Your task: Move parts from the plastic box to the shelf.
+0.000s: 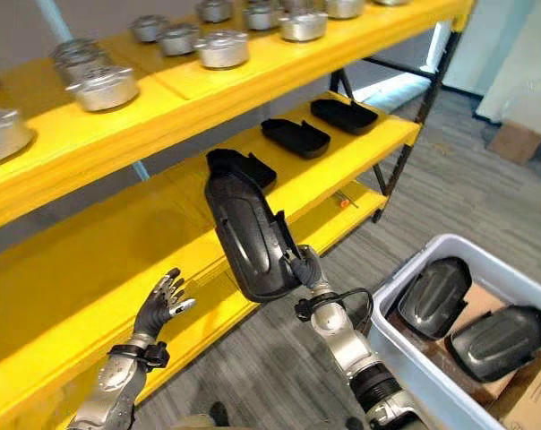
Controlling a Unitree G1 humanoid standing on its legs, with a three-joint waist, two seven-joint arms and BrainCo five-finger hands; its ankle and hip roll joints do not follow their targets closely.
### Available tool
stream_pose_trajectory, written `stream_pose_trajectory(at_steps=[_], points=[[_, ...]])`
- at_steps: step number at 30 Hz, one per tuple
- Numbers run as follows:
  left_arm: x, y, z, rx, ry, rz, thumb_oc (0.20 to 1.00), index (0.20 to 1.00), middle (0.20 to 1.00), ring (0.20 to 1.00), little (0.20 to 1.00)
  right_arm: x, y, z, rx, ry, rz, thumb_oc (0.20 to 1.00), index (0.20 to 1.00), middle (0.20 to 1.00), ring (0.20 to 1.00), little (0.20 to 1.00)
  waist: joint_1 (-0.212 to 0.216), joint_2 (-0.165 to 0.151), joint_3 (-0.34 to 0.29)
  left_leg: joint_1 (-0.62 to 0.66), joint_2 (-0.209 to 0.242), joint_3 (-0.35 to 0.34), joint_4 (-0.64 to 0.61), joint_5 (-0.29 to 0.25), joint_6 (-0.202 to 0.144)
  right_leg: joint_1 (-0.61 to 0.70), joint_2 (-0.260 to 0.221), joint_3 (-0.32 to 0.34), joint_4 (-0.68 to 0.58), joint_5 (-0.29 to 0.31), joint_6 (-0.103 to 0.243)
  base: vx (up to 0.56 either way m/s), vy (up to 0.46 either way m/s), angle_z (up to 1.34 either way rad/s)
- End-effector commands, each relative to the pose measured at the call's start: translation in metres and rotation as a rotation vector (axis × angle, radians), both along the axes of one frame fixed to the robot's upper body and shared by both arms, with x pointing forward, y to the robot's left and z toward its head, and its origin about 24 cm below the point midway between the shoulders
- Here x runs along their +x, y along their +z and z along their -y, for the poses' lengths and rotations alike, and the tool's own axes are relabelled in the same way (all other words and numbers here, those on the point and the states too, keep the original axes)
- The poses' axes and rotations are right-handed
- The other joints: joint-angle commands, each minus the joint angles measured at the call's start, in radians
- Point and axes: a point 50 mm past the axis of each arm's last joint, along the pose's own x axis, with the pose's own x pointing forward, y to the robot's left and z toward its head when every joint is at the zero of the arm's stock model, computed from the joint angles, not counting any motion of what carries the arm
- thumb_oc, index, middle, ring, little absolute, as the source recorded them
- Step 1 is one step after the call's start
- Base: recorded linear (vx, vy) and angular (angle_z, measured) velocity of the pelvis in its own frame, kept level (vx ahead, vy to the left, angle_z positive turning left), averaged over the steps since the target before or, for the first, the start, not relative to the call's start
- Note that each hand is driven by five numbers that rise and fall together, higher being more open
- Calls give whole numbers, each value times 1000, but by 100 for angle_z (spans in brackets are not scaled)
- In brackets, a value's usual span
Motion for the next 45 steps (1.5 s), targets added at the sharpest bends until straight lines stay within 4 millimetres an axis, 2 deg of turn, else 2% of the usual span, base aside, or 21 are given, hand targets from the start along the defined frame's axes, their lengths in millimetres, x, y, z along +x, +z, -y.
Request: stream_pose_trajectory(at_steps=[1, 4, 6, 7, 8, 9, 11, 13, 14, 15, 16, 17, 18, 19, 20, 25, 33, 43, 45], points=[[18, 44, 13, 40, -87, 256, 1000, 1000, 1000, 1000, 1000, 21, 40, -4, 69, -3, 154, 200, 200, 200, 200, 200, 39, 60, 36, 48, -14, -29, -56, 25, 56, 18, 59, -68, 29, 40, 16, -204, 323, 63], [20, 44, 17, 25, -107, 258, 1000, 1000, 1000, 1000, 1000, 21, 36, -7, 98, -24, 129, 200, 200, 200, 200, 200, 71, 49, 46, 33, -52, -36, -45, 7, 87, 20, 22, -100, 71, 70, 22, -112, 257, 59], [20, 43, 19, 20, -112, 254, 1000, 1000, 1000, 1000, 1000, 21, 32, -7, 110, -33, 113, 200, 200, 200, 200, 200, 77, 45, 47, 27, -67, -52, -39, 1, 99, 20, 11, -87, 94, 81, 23, 1, 141, 20], [21, 41, 21, 20, -125, 250, 1000, 1000, 1000, 1000, 1000, 20, 28, -6, 113, -48, 101, 200, 200, 200, 200, 200, 73, 43, 47, 25, -80, -79, -40, -1, 110, 16, 35, -34, 111, 66, 10, 18, 67, 33], [21, 41, 21, 20, -125, 250, 1000, 1000, 1000, 1000, 1000, 20, 28, -6, 113, -48, 101, 200, 200, 200, 200, 200, 73, 43, 47, 25, -80, -79, -40, -1, 110, 15, 35, -33, 112, 65, 10, 58, 89, 44], [23, 41, 26, 17, -155, 244, 1000, 1000, 1000, 1000, 1000, 18, 25, -3, 122, -75, 91, 200, 200, 200, 200, 200, 51, 37, 49, 27, -101, -134, -47, -5, 127, -15, 123, 59, 136, 19, -12, 72, 51, 44], [25, 42, 29, -9, -155, 237, 1000, 1000, 1000, 1000, 1000, 19, 24, -2, 127, -84, 84, 200, 200, 200, 200, 200, 34, 31, 52, 38, -115, -174, -64, -5, 137, -51, 202, 121, 144, -14, -26, 108, 47, 63], [27, 43, 30, -14, -149, 237, 1000, 1000, 1000, 1000, 1000, 21, 25, -3, 131, -79, 80, 200, 200, 200, 200, 200, 29, 28, 54, 44, -119, -191, -78, -3, 136, -68, 242, 140, 122, -29, -34, 75, -2, 99], [27, 43, 30, -14, -149, 237, 1000, 1000, 1000, 1000, 1000, 22, 25, -3, 131, -78, 80, 200, 200, 200, 200, 200, 29, 28, 55, 45, -118, -192, -78, -3, 136, -67, 243, 139, 122, -29, -34, 120, -56, 39], [27, 43, 35, -30, -164, 234, 1000, 1000, 1000, 1000, 1000, 23, 25, -2, 127, -87, 82, 200, 200, 200, 200, 200, 14, 18, 56, 50, -138, -227, -88, -8, 137, -82, 284, 199, 44, 1, -41, 108, -56, 19], [26, 42, 36, -32, -169, 233, 1000, 1000, 1000, 1000, 1000, 22, 24, -1, 128, -92, 81, 200, 200, 200, 200, 200, 9, 16, 55, 50, -143, -236, -89, -9, 138, -88, 290, 218, 28, 12, -41, 243, -119, 21], [23, 39, 42, -35, -210, 228, 1000, 1000, 1000, 1000, 1000, 20, 22, 3, 130, -130, 79, 200, 200, 200, 200, 200, -25, 11, 54, 62, -163, -295, -93, -21, 146, -135, 332, 343, -17, 67, -38, 233, -108, 51], [21, 36, 45, -42, -240, 225, 1000, 1000, 1000, 1000, 1000, 19, 19, 6, 133, -154, 77, 200, 200, 200, 200, 200, -48, 10, 54, 65, -172, -333, -91, -25, 152, -169, 356, 421, -18, 94, -38, 236, -112, 95], [21, 37, 45, -43, -256, 226, 1000, 1000, 1000, 1000, 1000, 19, 19, 8, 134, -167, 79, 200, 200, 200, 200, 200, -55, 10, 55, 68, -174, -349, -91, -27, 152, -165, 363, 447, -20, 93, -41, 196, -158, 228], [24, 40, 44, -35, -266, 233, 1000, 1000, 1000, 1000, 1000, 19, 18, 18, 128, -153, 76, 200, 200, 200, 200, 200, -58, 8, 51, 68, -176, -393, -89, -24, 145, -148, 369, 463, -25, 85, -47, 165, -160, 235], [23, 40, 43, -43, -253, 231, 1000, 1000, 1000, 1000, 1000, 16, 14, 19, 109, -127, 57, 200, 200, 200, 200, 200, -47, 5, 43, 62, -174, -393, -76, -21, 136, -96, 362, 432, -40, 60, -60, 112, -79, 83], [21, 39, 50, -93, -233, 220, 1000, 1000, 1000, 1000, 1000, 15, 8, 22, 68, -166, 20, 200, 200, 200, 200, 200, -29, 15, 38, 46, -142, -347, -67, -5, 106, -19, 351, 343, -51, -2, -90, 100, -11, -5], [13, 33, 55, -112, -199, 174, 1000, 1000, 1000, 1000, 1000, 17, -1, 35, 23, -245, -28, 200, 200, 200, 200, 200, -13, 25, 39, 52, -113, -361, -70, 11, 80, 23, 351, 303, -34, -46, -113, 124, -23, 14], [13, 33, 55, -105, -190, 172, 1000, 1000, 1000, 1000, 1000, 18, -2, 40, 9, -261, -26, 200, 200, 200, 200, 200, -16, 31, 44, 46, -102, -344, -62, 15, 68, 19, 349, 286, -22, -56, -117, 56, -23, 13]])
